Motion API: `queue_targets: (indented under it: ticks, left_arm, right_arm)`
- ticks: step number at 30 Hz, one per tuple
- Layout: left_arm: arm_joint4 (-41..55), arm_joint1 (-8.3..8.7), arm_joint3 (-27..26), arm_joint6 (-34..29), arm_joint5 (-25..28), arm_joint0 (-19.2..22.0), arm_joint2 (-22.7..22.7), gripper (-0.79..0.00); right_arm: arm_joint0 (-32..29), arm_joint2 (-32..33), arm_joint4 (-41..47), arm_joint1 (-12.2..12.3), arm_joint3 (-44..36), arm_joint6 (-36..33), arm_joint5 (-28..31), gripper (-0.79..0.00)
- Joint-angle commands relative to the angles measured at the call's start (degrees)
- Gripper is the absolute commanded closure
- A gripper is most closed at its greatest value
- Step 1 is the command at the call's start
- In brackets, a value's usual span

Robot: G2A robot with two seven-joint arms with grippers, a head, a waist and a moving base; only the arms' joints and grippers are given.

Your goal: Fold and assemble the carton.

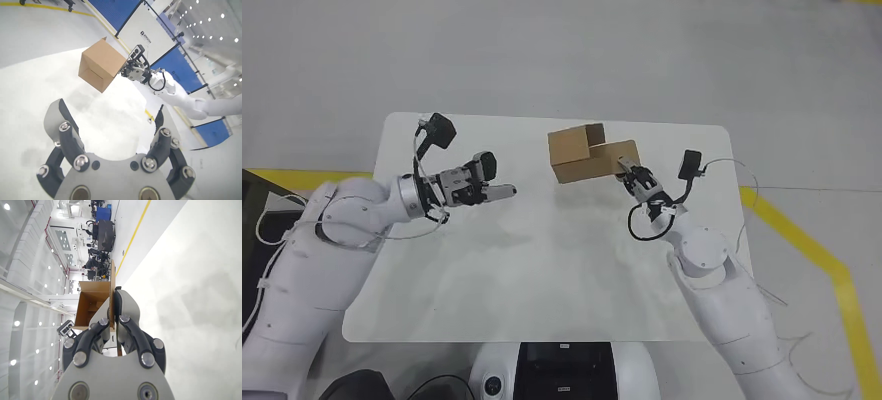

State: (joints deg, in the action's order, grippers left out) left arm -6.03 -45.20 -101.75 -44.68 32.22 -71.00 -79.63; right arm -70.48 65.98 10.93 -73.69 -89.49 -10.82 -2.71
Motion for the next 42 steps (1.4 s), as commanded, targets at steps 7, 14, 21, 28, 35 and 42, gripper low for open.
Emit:
queue_targets:
  ticks: [7,14,21,28,35,42]
  left_arm:
    - [-16.26,-0.42,-2.89,8.99,4.81,-0.98,0.22,-0.785]
    - [-16.5,-0.45,-2.79,9.41,4.91,-1.01,0.23,-0.785]
    - [-16.5,-0.45,-2.79,9.41,4.91,-1.01,0.23,-0.785]
    - [-26.26,-0.81,-3.25,19.49,17.39,-1.25,0.15,-0.785]
    - [-40.12,-2.24,4.63,36.47,25.78,2.17,1.95,-0.785]
    - [-53.03,-2.99,12.62,46.53,25.78,8.27,10.78,-0.785]
  right_arm:
    - [1.48,0.0,3.3,-0.61,1.53,0.18,-1.45,0.0]
    - [1.48,0.0,3.3,-0.61,1.53,0.18,-1.45,0.0]
    - [1.48,0.0,3.3,-0.61,1.53,0.18,-1.45,0.0]
    - [1.48,0.0,3.3,-0.61,1.53,0.18,-1.45,0.0]
    - [1.48,0.0,3.3,-0.61,1.53,0.18,-1.45,0.0]
    - [1.48,0.0,3.3,-0.61,1.53,0.18,-1.45,0.0]
